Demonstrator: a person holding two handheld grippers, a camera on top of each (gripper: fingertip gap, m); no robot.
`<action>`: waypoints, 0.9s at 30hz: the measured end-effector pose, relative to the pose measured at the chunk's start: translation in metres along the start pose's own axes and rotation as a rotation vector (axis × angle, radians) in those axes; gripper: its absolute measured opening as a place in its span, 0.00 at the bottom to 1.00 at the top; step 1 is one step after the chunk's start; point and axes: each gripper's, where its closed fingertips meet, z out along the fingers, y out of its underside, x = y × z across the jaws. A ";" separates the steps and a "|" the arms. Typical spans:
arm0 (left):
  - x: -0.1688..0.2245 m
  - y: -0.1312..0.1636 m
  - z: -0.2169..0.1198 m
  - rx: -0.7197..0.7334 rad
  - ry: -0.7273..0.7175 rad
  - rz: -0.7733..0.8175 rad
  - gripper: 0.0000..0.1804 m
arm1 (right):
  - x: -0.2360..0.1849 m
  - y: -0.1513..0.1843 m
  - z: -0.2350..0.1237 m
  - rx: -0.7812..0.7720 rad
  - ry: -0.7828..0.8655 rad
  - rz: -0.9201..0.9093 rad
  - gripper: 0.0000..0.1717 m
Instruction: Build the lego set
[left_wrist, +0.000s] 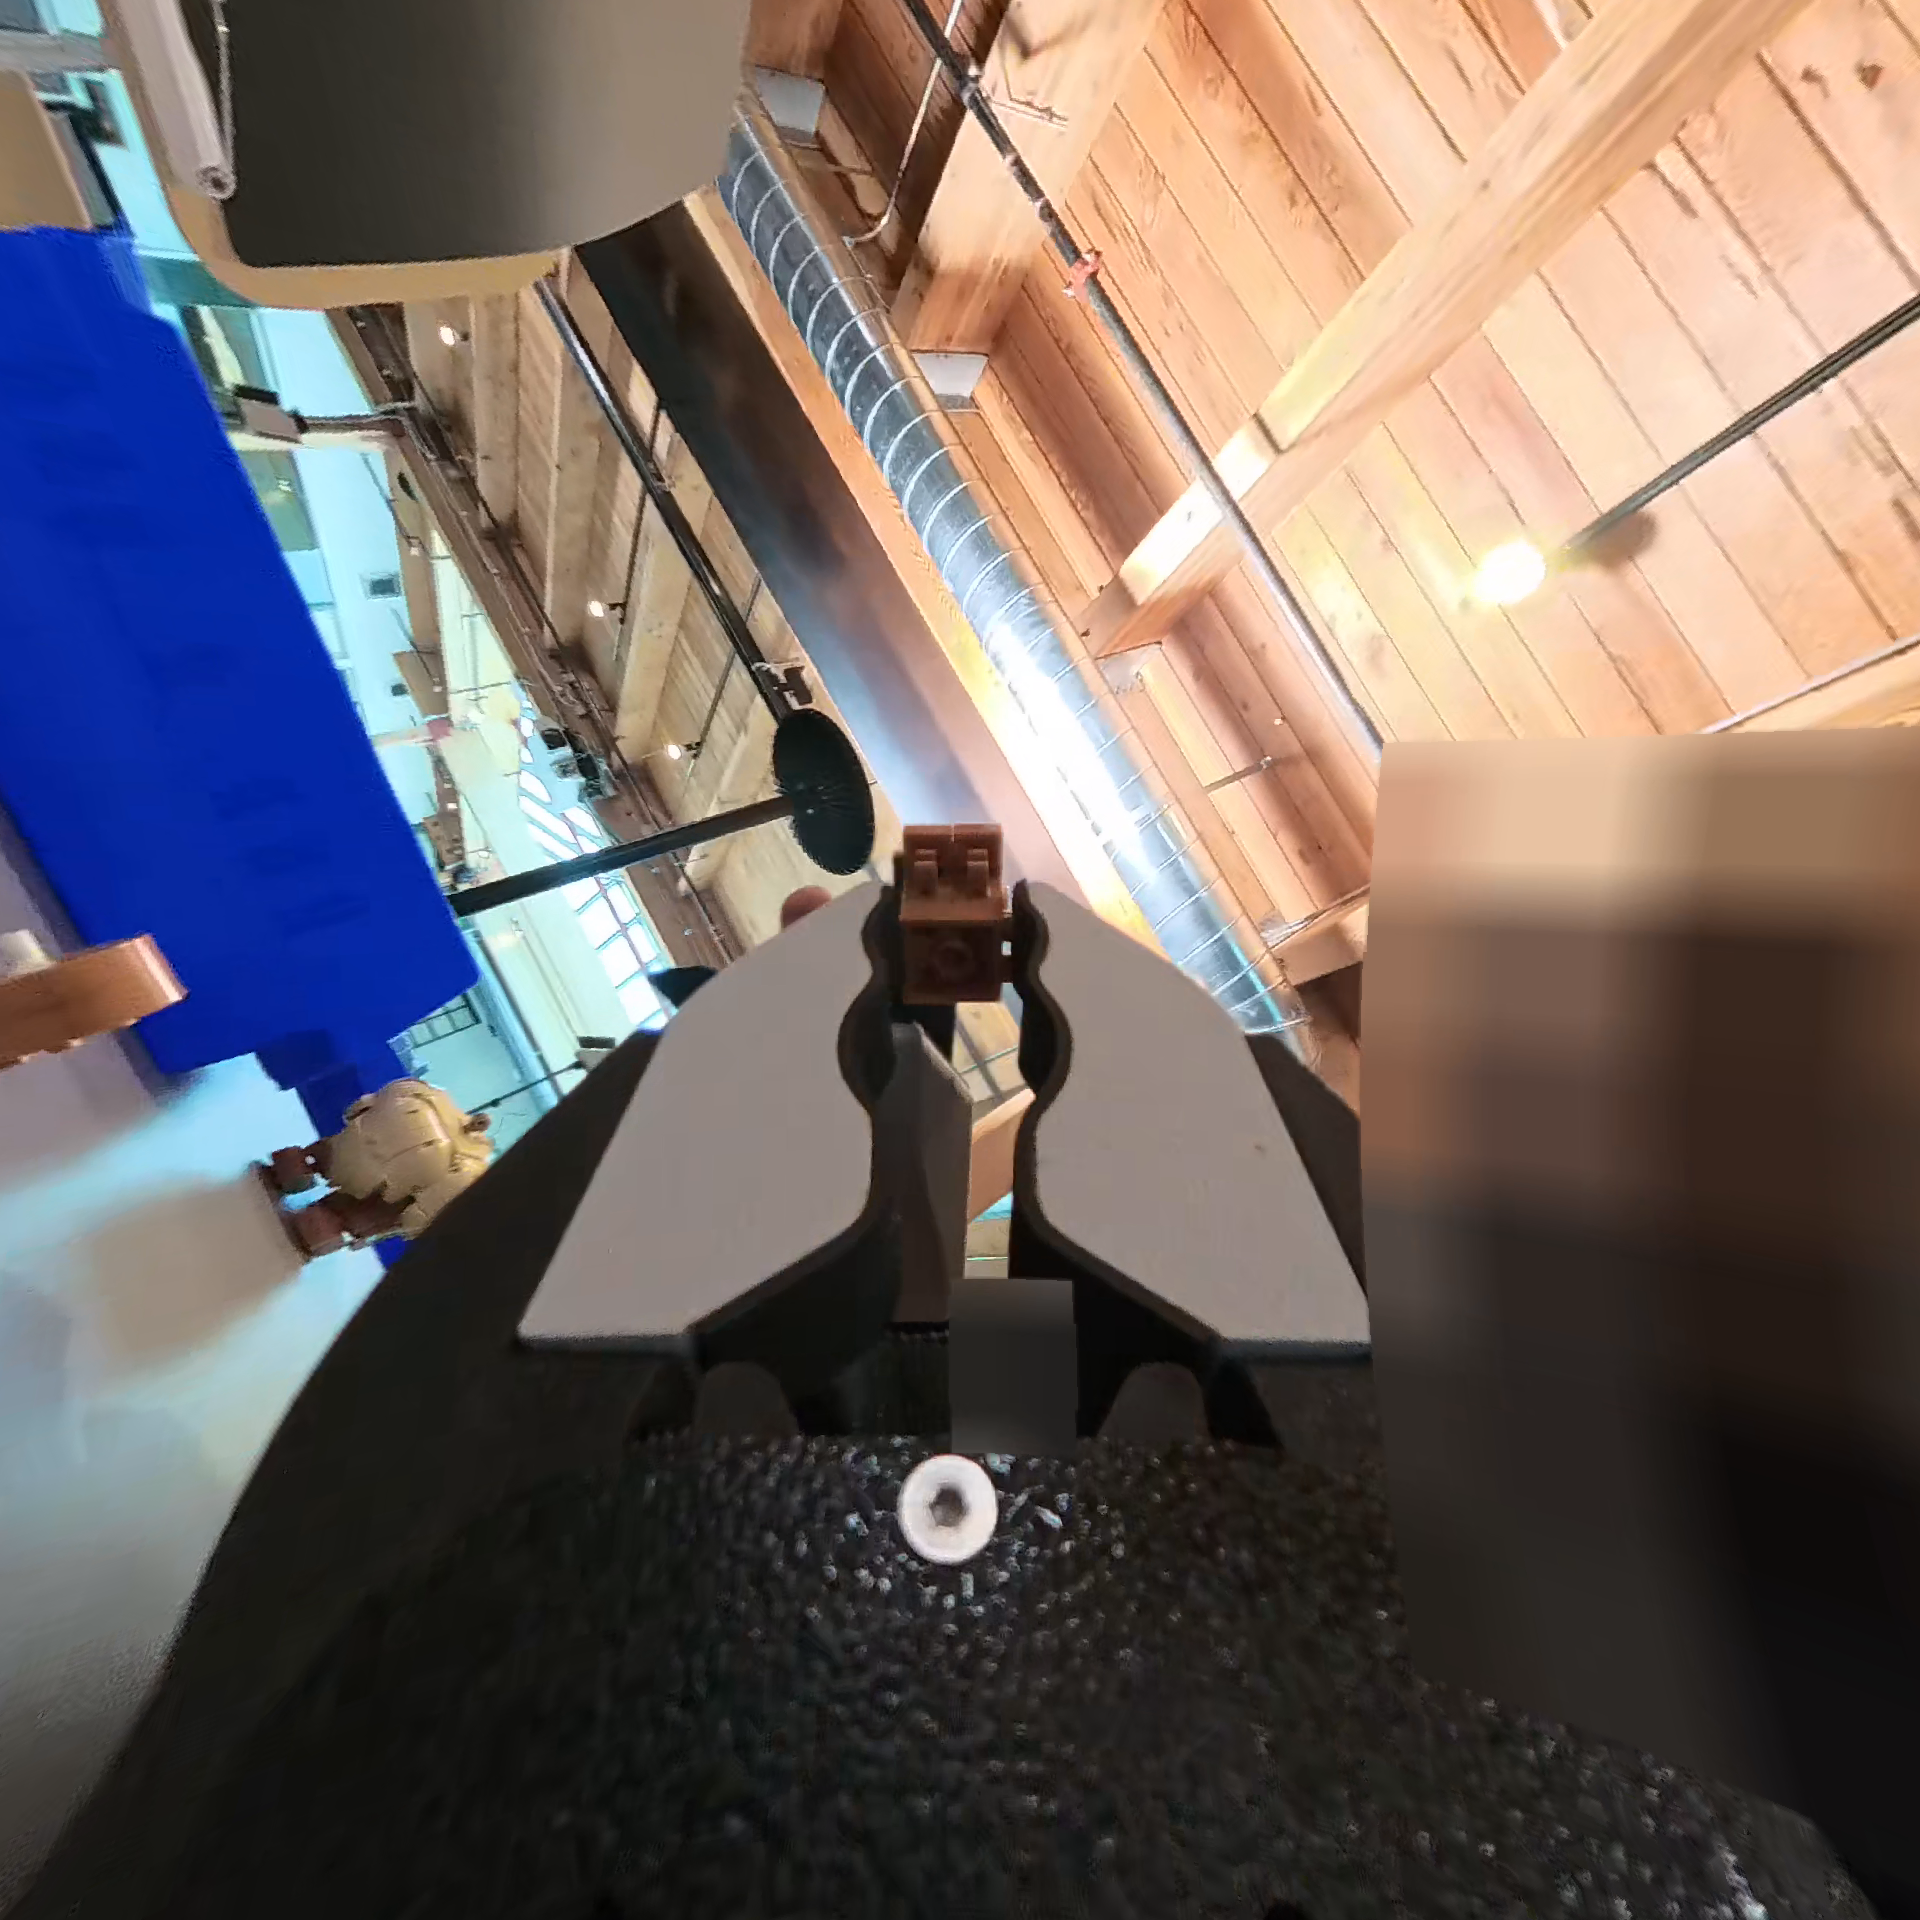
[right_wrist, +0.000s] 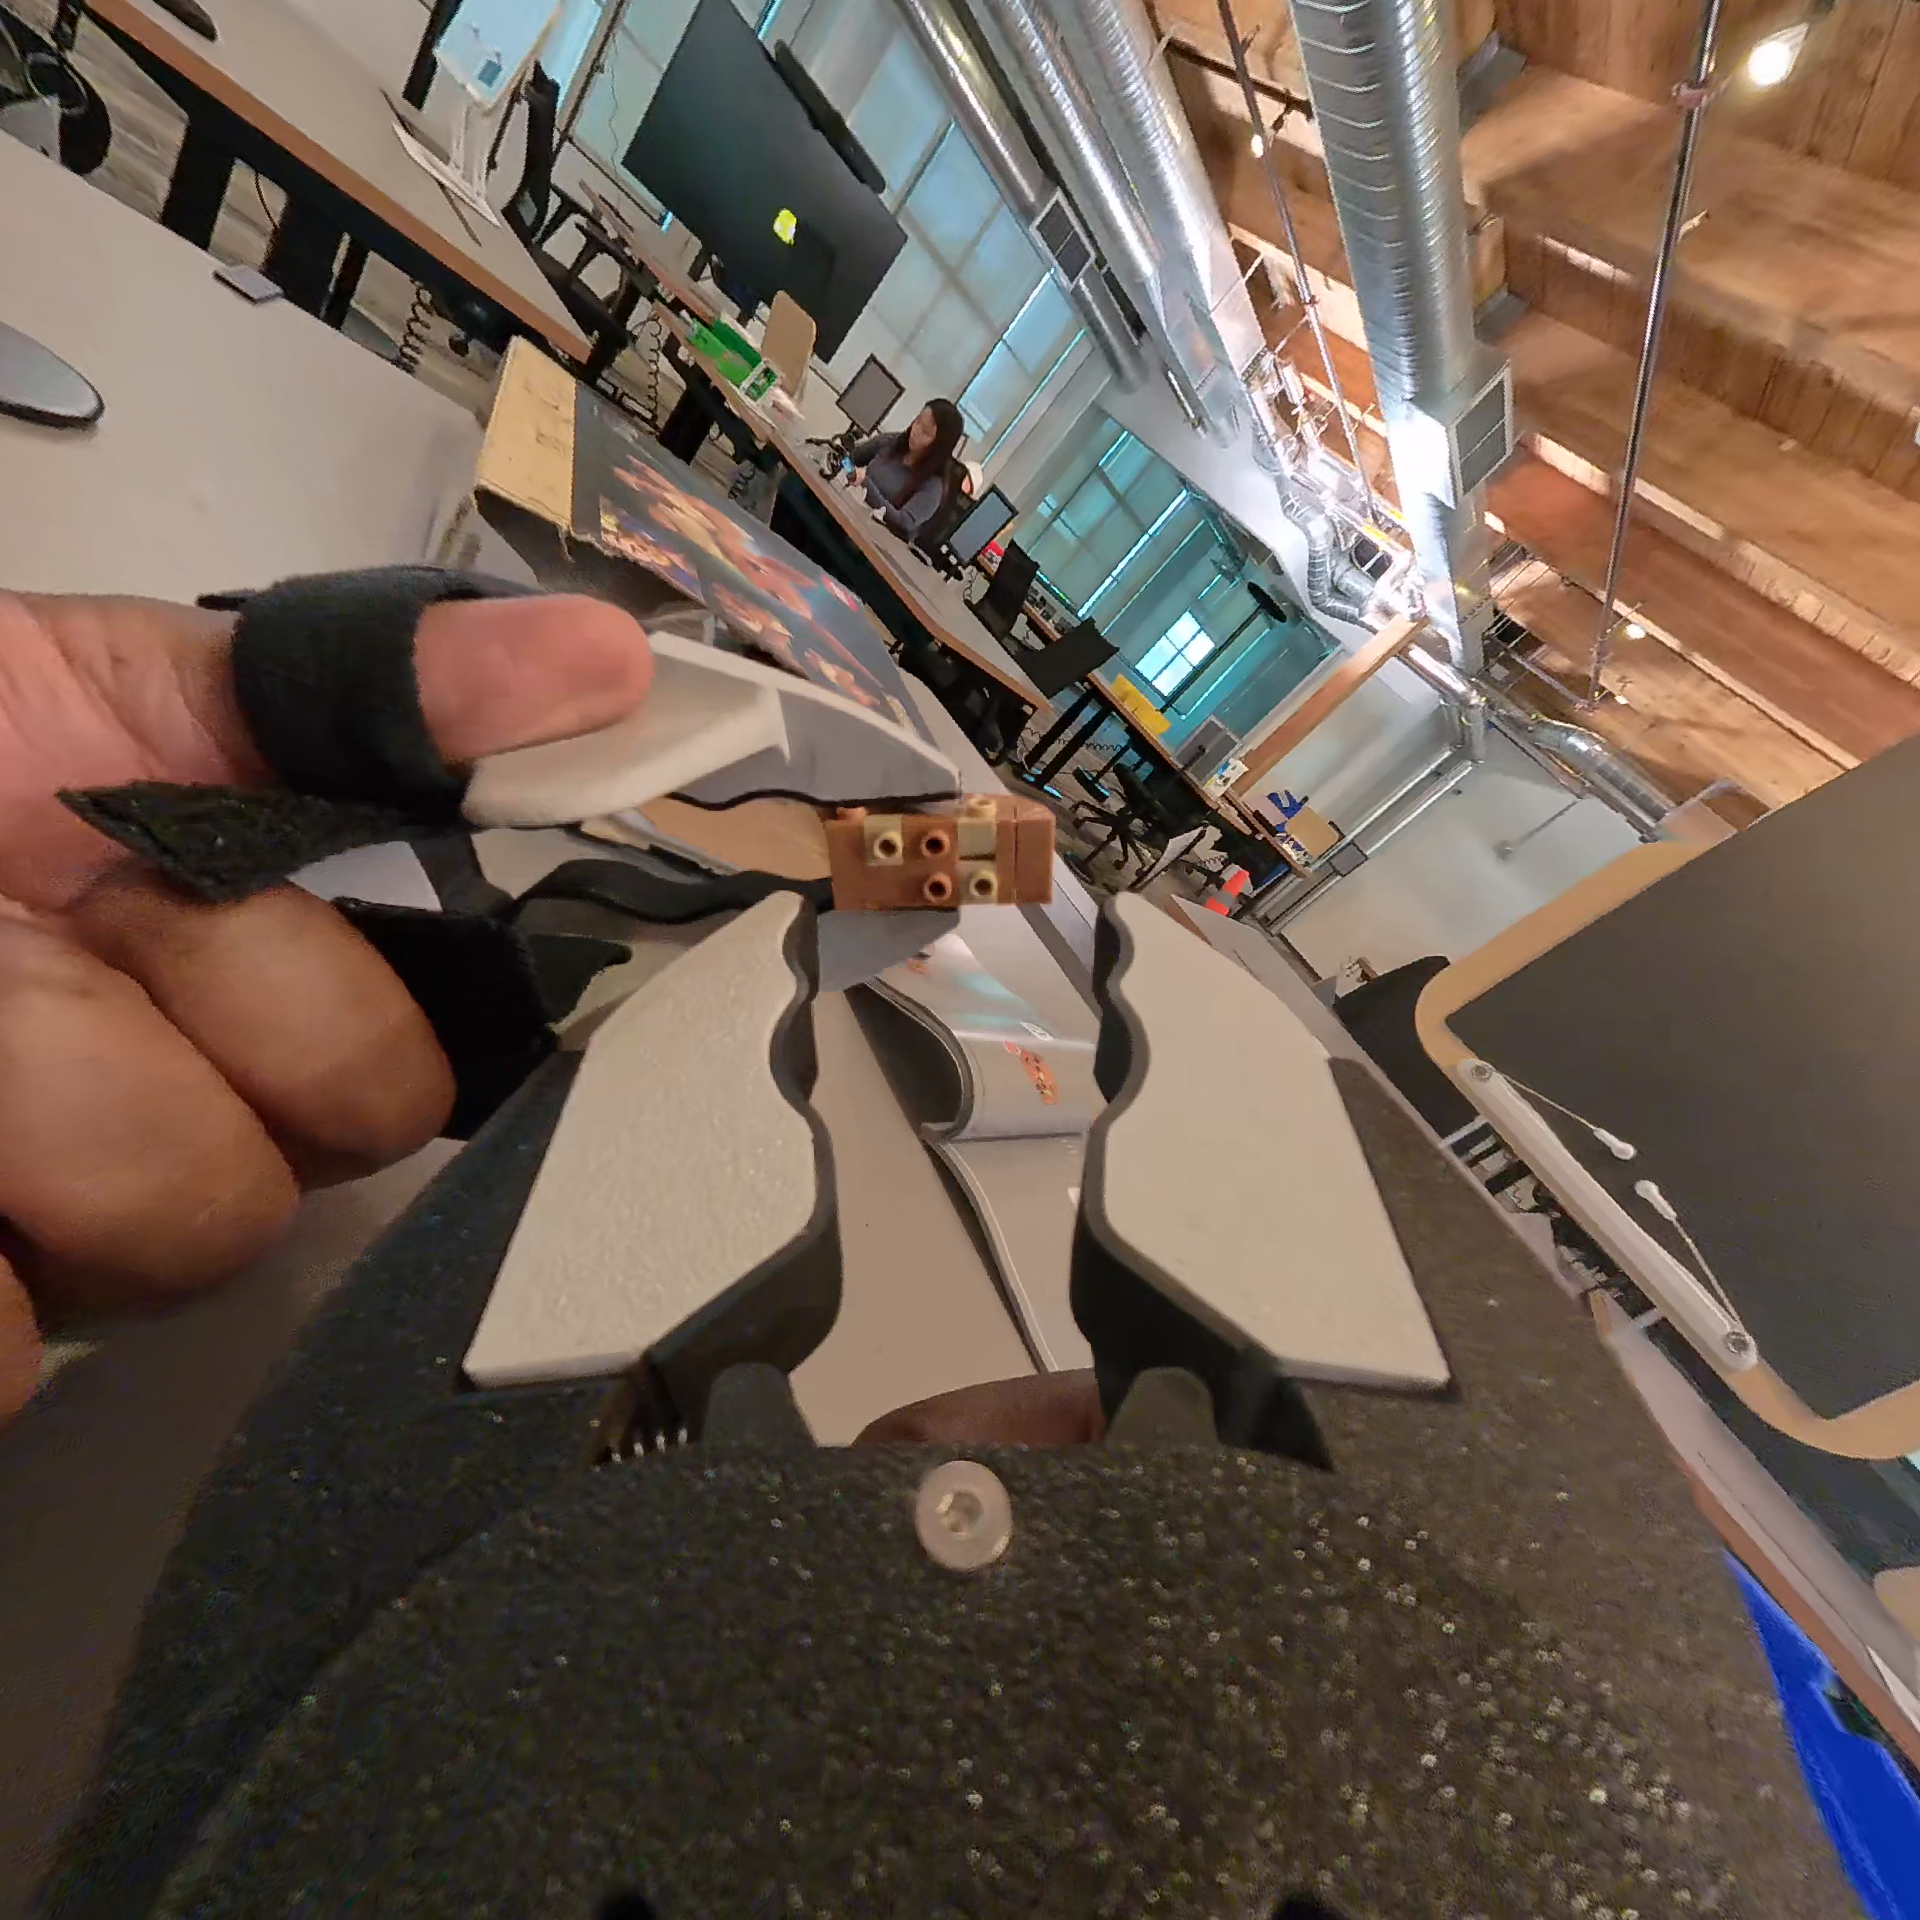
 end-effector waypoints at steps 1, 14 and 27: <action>-0.003 0.002 0.000 -0.003 -0.017 0.012 0.10 | 0.000 0.001 -0.001 -0.007 0.003 -0.013 0.30; -0.017 0.029 0.006 -0.101 -0.099 0.097 0.10 | 0.002 0.007 -0.014 0.001 -0.011 -0.012 0.25; -0.023 0.043 0.009 -0.187 -0.135 0.119 0.10 | 0.004 0.010 -0.025 0.022 -0.086 0.019 0.25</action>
